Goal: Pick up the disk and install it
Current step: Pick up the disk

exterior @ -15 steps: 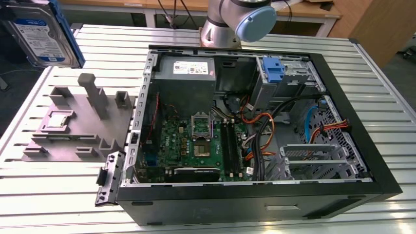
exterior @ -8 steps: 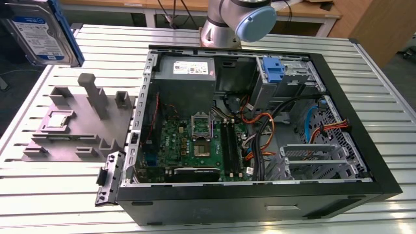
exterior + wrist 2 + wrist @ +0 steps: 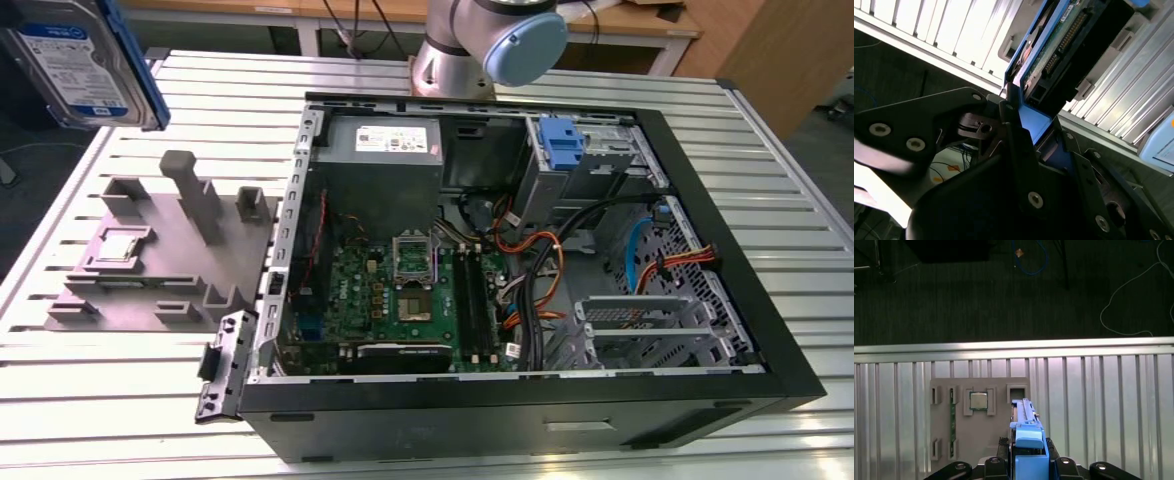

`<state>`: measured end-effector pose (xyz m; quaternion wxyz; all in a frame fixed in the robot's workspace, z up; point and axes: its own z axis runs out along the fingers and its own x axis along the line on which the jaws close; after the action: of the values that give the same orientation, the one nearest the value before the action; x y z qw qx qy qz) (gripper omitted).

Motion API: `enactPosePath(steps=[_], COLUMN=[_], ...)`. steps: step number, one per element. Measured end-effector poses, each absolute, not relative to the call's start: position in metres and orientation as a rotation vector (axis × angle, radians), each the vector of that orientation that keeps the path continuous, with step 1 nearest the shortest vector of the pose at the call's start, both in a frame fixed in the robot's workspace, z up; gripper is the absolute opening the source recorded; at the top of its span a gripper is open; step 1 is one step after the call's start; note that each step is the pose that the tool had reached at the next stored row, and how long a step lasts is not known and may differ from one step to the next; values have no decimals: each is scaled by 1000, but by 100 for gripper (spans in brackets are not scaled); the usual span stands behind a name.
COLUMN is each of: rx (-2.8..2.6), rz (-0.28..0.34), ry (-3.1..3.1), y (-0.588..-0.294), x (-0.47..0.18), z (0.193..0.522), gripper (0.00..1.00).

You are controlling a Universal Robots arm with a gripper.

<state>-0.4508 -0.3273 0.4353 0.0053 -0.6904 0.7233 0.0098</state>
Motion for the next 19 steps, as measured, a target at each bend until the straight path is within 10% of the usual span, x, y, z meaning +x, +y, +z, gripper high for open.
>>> enactPosePath(steps=[19], rx=[-2162], rz=[31], ry=[2265], y=[-327], x=[-451], z=[470], gripper=[36])
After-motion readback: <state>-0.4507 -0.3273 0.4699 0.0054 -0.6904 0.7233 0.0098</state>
